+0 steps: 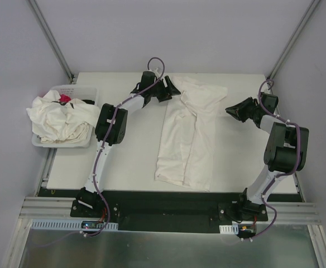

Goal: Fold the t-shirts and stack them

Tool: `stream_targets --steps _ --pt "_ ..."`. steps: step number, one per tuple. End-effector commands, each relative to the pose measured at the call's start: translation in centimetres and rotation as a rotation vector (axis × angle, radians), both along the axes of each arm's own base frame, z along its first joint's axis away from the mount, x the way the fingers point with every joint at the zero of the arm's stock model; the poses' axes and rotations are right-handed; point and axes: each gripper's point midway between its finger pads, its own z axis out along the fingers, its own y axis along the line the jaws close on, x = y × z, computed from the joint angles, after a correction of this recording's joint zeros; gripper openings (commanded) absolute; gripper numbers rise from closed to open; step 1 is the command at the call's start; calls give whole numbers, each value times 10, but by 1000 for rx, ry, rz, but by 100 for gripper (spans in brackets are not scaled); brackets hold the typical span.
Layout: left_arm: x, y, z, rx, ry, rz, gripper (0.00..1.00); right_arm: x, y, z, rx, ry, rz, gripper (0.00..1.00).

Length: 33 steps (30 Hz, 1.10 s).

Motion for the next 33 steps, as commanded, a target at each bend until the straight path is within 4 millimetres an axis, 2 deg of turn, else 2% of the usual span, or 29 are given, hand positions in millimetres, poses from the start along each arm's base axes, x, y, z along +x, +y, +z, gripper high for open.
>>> stream_targets --steps 1,12,19,24,26,31,33 --pt "2 -18 15 -27 -50 -19 69 7 -2 9 13 -47 5 20" --pt "-2 -40 8 -55 -32 -43 69 9 -1 3 29 -40 6 19" --pt "2 -46 11 -67 -41 -37 68 7 -1 1 29 -35 7 17" --pt "0 -50 11 -71 -43 -41 61 7 0 0 30 -37 8 15" --pt "-1 -52 10 -70 -42 -44 56 7 0 -2 30 -34 8 14" --pt "-2 -53 7 -71 -33 -42 34 7 0 -2 34 -33 9 13" --pt "-2 -54 6 -70 -31 -44 34 7 0 -3 33 -32 8 13"
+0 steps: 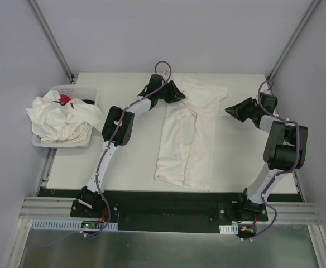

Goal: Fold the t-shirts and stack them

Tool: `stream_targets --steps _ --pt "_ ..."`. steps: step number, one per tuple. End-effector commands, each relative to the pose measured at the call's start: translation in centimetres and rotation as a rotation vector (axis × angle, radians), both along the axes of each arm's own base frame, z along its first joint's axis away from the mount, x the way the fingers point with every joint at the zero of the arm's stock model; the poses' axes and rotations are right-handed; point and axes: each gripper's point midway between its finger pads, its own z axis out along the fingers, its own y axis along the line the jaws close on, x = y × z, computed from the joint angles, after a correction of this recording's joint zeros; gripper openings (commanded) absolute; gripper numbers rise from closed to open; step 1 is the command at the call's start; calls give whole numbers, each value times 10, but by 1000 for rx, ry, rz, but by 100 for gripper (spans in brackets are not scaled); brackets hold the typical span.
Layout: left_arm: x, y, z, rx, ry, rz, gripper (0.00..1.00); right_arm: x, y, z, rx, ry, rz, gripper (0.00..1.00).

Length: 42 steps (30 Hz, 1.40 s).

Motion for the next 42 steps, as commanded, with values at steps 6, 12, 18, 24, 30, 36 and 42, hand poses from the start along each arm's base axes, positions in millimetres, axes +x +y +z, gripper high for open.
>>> stream_targets --steps 6,12,18,24,30,36,42 --pt "0 -14 22 -33 -54 -20 34 2 -1 1 14 -23 10 12" --pt "-1 -15 22 -27 -53 -21 20 1 -1 -2 11 -18 8 11" --pt "-2 -11 27 -11 -68 -16 13 1 -1 -4 13 -15 10 9" --pt "-7 -10 33 -3 -69 -29 8 1 -1 -8 15 -7 8 9" --pt "-15 0 44 41 -91 -30 8 1 1 -11 23 -2 12 8" --pt "-18 13 61 69 -116 -25 8 0 3 -12 28 -1 15 8" --pt "-23 23 70 90 -125 -18 7 -1 6 -16 32 6 19 8"
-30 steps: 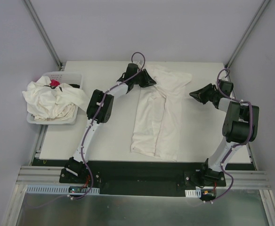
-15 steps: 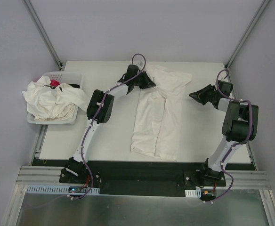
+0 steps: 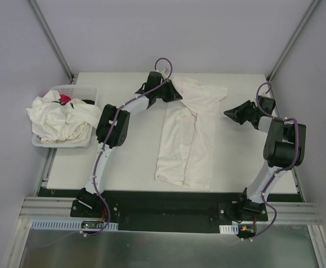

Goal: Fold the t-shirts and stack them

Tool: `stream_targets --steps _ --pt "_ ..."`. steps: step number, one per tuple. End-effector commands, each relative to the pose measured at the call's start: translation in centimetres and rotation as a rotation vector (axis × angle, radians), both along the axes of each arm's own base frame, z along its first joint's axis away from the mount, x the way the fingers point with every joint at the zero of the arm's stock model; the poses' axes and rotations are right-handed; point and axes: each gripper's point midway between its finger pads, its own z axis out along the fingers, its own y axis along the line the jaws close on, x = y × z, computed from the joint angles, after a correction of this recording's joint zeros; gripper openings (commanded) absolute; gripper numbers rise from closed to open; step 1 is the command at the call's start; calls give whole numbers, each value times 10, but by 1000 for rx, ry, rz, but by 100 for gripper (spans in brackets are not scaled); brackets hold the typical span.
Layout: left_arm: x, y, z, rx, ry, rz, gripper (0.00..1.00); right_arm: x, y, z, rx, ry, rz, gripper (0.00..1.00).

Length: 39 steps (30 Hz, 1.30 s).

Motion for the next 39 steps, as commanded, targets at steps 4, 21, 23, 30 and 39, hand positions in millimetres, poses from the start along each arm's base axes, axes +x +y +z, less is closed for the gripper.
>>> stream_targets --steps 4,21,23,30,39 --pt "-2 22 54 19 -101 18 6 3 4 3 12 -33 15 8" --pt "-18 60 53 41 -100 66 5 3 9 1 15 -33 30 8" --pt "-20 56 46 12 -78 58 7 3 9 3 15 -35 29 8" --pt "-27 52 26 -28 -44 42 18 4 9 11 14 -48 34 8" --pt "-43 57 21 -13 -48 29 35 2 10 15 15 -54 36 10"
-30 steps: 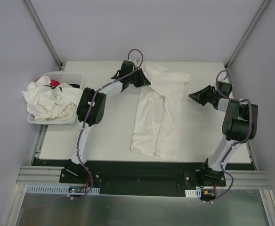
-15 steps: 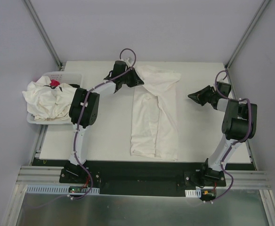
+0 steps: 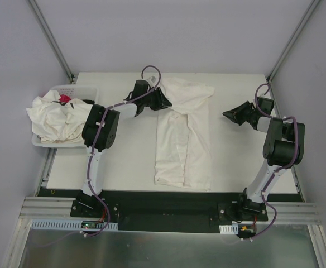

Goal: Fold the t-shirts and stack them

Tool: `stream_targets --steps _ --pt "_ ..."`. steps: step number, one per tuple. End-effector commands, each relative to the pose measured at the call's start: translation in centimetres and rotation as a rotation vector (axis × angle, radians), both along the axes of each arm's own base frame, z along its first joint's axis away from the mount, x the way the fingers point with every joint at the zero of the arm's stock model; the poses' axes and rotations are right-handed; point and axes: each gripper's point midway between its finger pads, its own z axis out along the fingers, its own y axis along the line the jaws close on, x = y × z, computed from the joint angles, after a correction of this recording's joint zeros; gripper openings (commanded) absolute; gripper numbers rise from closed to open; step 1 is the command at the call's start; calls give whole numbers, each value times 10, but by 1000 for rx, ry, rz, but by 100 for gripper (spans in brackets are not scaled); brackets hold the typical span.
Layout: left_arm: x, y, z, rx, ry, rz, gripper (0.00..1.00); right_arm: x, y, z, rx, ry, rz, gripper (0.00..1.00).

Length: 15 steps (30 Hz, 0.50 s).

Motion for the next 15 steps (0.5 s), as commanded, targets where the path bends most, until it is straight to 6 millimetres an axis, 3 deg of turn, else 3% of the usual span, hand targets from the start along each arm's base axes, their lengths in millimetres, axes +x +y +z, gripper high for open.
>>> stream_targets --steps 1,5,7,10,15 --pt "-8 -1 21 -20 -67 -29 36 2 4 23 1 -67 26 10" --pt "-15 9 30 34 -110 -29 40 1 4 31 -5 -82 22 10" --pt "-22 17 25 77 -95 -24 41 3 5 36 -10 -94 17 11" --pt "-28 23 40 87 -128 -16 40 10 13 43 -8 -108 29 11" --pt "-43 30 60 91 -139 -13 40 18 54 47 -1 -114 99 11"
